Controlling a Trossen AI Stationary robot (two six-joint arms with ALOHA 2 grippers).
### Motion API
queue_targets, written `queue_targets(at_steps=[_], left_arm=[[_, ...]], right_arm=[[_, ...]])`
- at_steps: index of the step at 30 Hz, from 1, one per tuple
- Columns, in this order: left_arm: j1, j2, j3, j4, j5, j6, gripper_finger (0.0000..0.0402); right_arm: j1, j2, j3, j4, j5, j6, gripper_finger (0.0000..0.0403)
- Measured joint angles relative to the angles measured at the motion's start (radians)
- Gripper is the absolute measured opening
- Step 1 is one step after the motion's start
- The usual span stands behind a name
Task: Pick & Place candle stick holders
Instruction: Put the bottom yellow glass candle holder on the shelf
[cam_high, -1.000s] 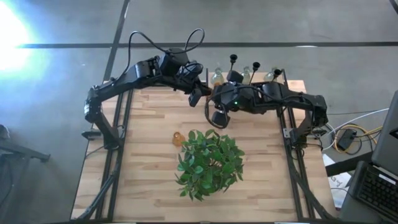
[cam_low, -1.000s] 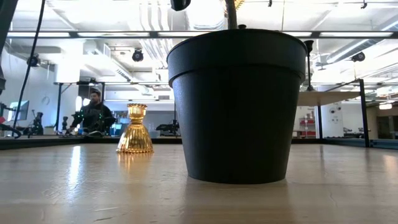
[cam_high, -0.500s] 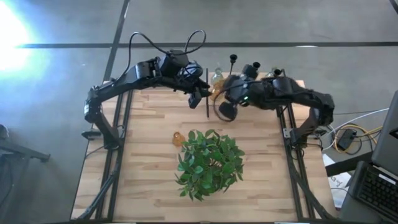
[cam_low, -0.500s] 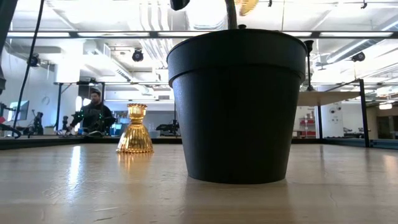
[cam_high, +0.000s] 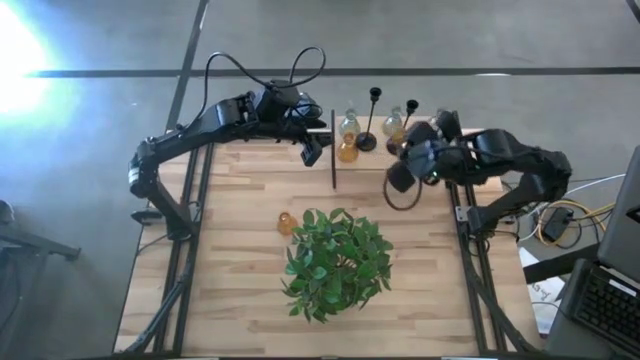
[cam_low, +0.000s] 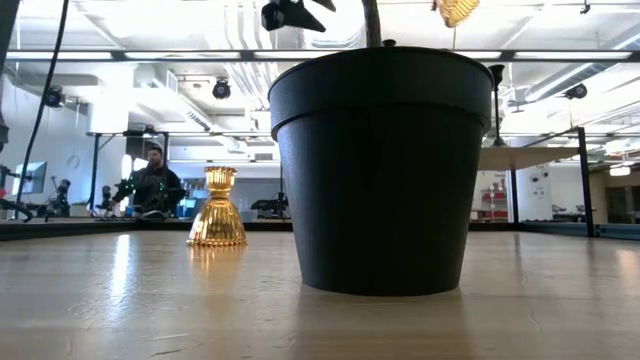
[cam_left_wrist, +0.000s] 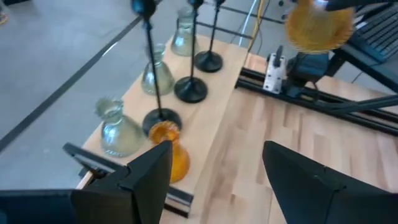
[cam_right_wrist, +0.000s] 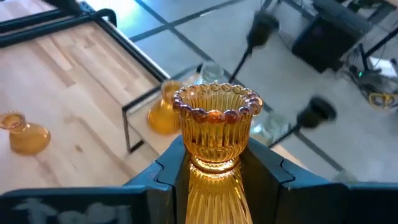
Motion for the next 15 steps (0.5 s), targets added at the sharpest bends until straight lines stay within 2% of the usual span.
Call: queue_targets(at_steps=[3, 9, 15], left_arm=[[0.016, -0.024, -0.061, 0.03, -0.008, 0.003, 0.0252], [0.059, -0.135, -0.262, 0.173, -0.015, -0.008, 0.025], [0.084, -0.293, -0.554, 0.598, -0.016, -0.026, 0.025]], right_arm=[[0.03, -0.077, -0.119, 0.011, 0.008, 0.075, 0.0102], [0.142, -0.261, -0.409, 0.174, 0.135, 0.171, 0.0102], [0.226, -0.445, -0.708, 0.428, 0.307, 0.14, 0.0102]])
